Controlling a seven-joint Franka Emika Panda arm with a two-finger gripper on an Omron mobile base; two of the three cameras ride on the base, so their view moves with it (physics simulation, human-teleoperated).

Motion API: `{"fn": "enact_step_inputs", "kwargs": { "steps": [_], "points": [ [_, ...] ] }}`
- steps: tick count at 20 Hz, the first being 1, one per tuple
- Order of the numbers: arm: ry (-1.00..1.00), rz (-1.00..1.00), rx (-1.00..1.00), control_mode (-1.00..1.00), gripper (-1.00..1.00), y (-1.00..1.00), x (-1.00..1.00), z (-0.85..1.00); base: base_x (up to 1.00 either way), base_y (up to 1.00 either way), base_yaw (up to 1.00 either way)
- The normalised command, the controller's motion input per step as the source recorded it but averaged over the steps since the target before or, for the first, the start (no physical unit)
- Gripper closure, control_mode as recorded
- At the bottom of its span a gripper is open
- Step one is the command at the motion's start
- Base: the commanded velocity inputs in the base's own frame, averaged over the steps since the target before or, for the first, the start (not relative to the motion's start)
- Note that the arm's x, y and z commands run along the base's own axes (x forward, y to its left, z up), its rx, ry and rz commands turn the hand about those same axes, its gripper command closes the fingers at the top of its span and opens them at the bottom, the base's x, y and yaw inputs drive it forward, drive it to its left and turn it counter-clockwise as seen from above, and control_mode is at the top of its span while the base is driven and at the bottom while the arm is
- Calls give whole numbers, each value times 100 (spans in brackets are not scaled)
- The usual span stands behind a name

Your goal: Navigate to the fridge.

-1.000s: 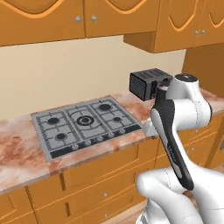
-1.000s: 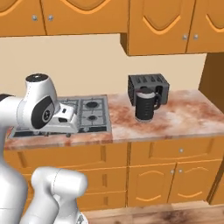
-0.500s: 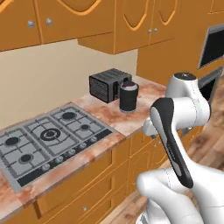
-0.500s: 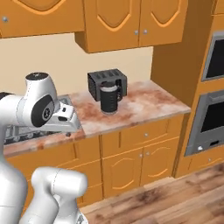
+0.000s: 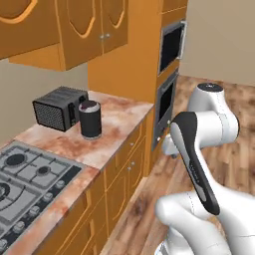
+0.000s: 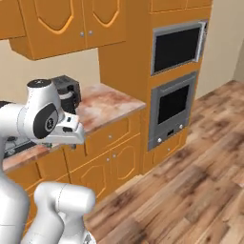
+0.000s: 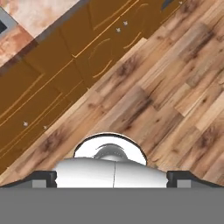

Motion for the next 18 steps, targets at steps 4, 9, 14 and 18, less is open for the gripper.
{"fn": "enact_step_inputs", "kwargs": {
  "steps": [4,9,14,18],
  "points": [
    [0,0,0,100,-100,0,0,0,0,-41,-72],
    [0,0,0,100,-100,0,0,0,-35,-48,-61],
    [0,0,0,100,-100,0,0,0,-91,-51,-48],
    [0,0,0,100,-100,0,0,0,-37,-59,-53]
  ]
}}
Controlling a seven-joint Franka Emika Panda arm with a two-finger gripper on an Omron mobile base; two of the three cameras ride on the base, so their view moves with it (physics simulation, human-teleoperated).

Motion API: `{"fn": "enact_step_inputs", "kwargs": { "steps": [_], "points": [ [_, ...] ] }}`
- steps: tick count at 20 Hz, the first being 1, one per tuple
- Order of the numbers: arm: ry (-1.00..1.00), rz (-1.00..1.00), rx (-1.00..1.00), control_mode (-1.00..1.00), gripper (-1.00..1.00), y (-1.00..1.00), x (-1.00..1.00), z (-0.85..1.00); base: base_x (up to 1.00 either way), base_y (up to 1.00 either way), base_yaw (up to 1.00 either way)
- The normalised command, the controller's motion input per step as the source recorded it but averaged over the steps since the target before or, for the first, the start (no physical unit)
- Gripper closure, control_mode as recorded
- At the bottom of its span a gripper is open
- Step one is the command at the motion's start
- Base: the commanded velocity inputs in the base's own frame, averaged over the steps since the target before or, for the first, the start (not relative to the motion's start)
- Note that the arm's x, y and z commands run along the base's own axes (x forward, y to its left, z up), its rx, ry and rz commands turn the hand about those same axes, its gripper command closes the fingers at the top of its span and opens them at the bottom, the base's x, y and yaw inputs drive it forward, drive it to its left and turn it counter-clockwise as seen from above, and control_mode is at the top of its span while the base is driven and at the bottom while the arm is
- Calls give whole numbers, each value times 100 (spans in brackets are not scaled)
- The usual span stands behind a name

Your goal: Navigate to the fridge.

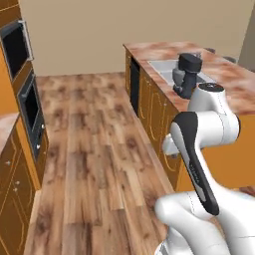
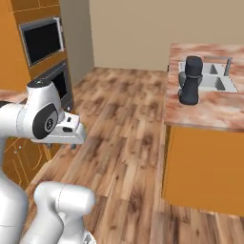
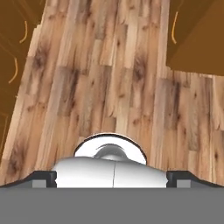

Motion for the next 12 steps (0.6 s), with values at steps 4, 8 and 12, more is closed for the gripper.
{"fn": "enact_step_inputs", "kwargs": {
  "steps": [4,8,12],
  "points": [
    [0,0,0,100,-100,0,0,0,-2,-71,-58],
    [0,0,0,100,-100,0,0,0,2,-74,-58],
    [0,0,0,100,-100,0,0,0,15,-74,-59]
  ]
}}
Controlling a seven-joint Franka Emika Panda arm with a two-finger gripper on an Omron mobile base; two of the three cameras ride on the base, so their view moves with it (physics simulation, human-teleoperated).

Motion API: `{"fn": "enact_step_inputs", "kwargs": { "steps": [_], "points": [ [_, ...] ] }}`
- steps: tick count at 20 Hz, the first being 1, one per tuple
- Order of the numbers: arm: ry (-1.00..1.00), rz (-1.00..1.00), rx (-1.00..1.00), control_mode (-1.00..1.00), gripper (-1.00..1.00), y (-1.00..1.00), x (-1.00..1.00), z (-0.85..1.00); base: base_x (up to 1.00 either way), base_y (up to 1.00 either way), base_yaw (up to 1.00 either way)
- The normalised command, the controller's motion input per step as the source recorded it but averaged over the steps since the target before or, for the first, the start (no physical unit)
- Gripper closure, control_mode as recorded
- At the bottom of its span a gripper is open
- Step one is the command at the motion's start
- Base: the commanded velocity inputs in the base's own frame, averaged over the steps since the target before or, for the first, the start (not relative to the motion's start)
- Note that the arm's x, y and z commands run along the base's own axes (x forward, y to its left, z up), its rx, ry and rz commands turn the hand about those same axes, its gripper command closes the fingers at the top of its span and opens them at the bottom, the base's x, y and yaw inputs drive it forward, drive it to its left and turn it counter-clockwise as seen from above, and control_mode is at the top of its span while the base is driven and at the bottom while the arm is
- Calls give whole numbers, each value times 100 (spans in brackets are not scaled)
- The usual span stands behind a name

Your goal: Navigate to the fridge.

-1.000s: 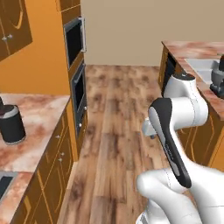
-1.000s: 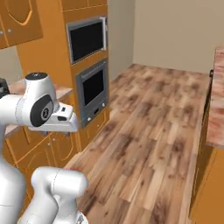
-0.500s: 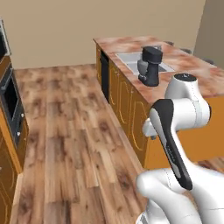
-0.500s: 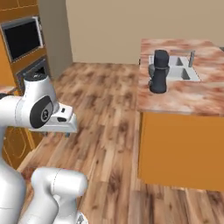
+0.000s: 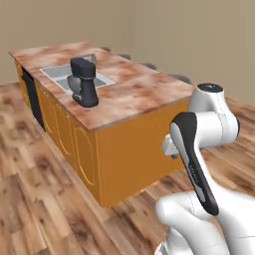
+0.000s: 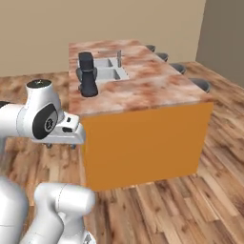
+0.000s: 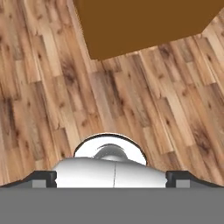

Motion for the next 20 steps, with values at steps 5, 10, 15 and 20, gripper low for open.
{"fn": "enact_step_inputs", "kwargs": {
  "steps": [5,10,15,20],
  "points": [
    [0,0,0,100,-100,0,0,0,24,-82,-61],
    [0,0,0,100,-100,0,0,0,37,-73,-60],
    [0,0,0,100,-100,0,0,0,38,-65,-60],
    [0,0,0,100,-100,0,0,0,7,-68,-65]
  ]
}}
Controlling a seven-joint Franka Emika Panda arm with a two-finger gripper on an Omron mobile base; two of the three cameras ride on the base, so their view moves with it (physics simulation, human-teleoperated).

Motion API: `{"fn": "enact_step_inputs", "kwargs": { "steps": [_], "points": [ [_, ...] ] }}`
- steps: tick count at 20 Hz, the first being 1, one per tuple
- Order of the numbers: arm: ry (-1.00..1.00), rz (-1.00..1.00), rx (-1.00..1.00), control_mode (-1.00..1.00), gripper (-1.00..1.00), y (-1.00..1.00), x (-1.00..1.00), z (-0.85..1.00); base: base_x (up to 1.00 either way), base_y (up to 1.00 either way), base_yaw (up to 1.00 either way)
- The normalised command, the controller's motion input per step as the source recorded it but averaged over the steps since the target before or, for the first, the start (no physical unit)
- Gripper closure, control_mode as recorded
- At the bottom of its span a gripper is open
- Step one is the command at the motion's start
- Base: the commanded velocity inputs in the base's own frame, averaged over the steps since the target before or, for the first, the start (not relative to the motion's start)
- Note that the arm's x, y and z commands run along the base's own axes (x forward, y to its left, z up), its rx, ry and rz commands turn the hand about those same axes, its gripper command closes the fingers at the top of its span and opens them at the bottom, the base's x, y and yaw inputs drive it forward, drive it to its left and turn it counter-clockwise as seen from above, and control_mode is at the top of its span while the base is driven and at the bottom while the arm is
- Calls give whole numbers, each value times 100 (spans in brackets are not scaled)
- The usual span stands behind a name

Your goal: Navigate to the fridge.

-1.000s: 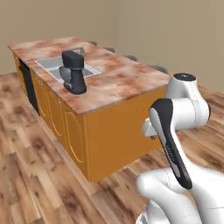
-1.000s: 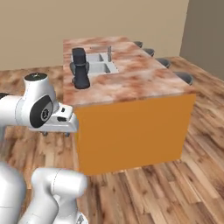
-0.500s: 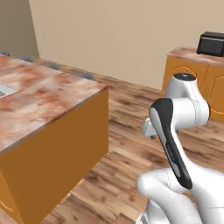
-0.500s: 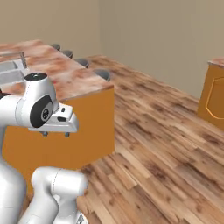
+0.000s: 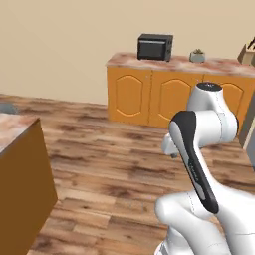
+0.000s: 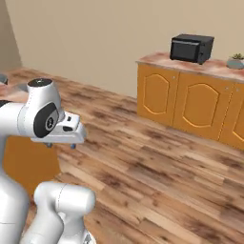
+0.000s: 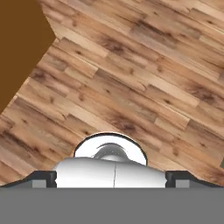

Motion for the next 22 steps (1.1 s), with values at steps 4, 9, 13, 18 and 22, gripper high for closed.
{"fn": "enact_step_inputs", "kwargs": {
  "steps": [4,9,13,18,22],
  "points": [
    [0,0,0,100,-100,0,0,0,-42,-49,-56],
    [0,0,0,100,-100,0,0,0,-31,-46,-57],
    [0,0,0,100,-100,0,0,0,4,-47,-63],
    [0,0,0,100,-100,0,0,0,41,-23,-58],
    [0,0,0,100,-100,0,0,0,44,-11,-55]
  ]
}}
